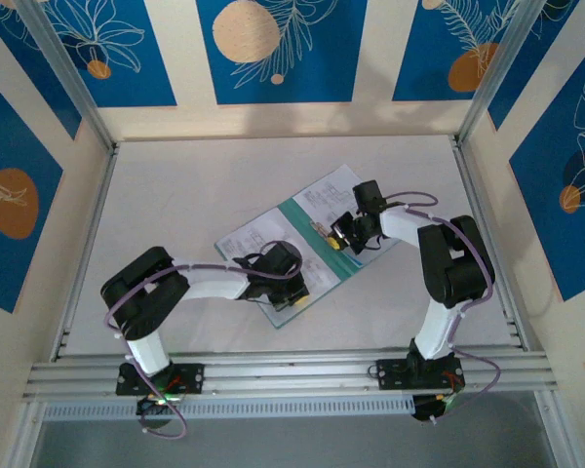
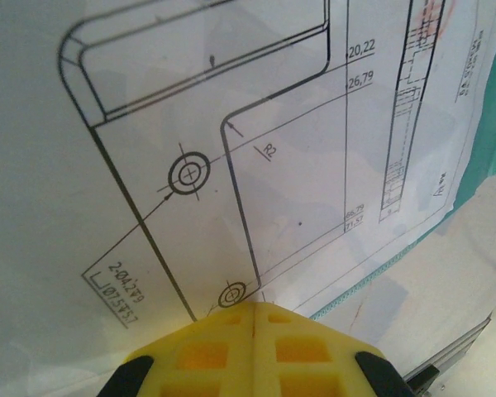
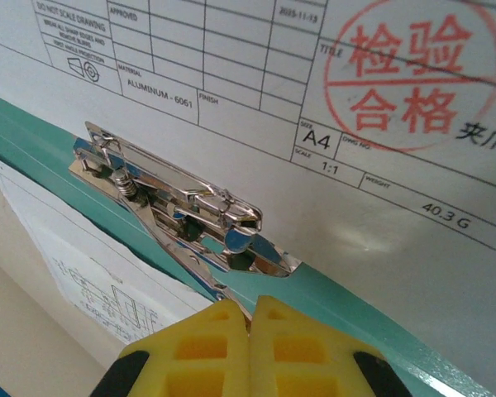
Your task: Put the files into the folder
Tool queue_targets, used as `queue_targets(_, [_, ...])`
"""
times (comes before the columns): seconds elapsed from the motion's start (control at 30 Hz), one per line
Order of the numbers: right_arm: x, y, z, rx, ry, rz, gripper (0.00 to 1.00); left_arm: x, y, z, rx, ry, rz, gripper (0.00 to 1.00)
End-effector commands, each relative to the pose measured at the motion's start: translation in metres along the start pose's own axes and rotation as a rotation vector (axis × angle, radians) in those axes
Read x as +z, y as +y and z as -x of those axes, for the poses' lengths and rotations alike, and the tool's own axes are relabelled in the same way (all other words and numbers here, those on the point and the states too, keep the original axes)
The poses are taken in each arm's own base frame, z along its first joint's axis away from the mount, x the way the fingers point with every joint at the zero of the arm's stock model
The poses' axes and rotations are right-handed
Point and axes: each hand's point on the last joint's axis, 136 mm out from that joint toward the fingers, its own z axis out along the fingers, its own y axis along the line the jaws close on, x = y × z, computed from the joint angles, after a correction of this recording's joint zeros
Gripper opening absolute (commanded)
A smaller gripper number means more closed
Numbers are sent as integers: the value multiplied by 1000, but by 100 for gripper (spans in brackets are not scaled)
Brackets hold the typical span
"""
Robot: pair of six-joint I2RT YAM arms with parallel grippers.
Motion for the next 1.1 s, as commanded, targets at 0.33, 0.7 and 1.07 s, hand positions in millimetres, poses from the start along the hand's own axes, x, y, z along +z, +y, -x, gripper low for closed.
queue_targets(0.33, [13, -58, 25, 94, -82, -219, 0, -3, 43, -5, -43, 10, 140, 0])
queue_targets(0.7, [18, -66, 26, 105, -76, -253, 0, -4, 45, -4, -47, 8, 141, 0])
queue_targets(1.07, [21, -76, 20, 110, -69, -323, 0, -3, 44, -2, -45, 9, 138, 0])
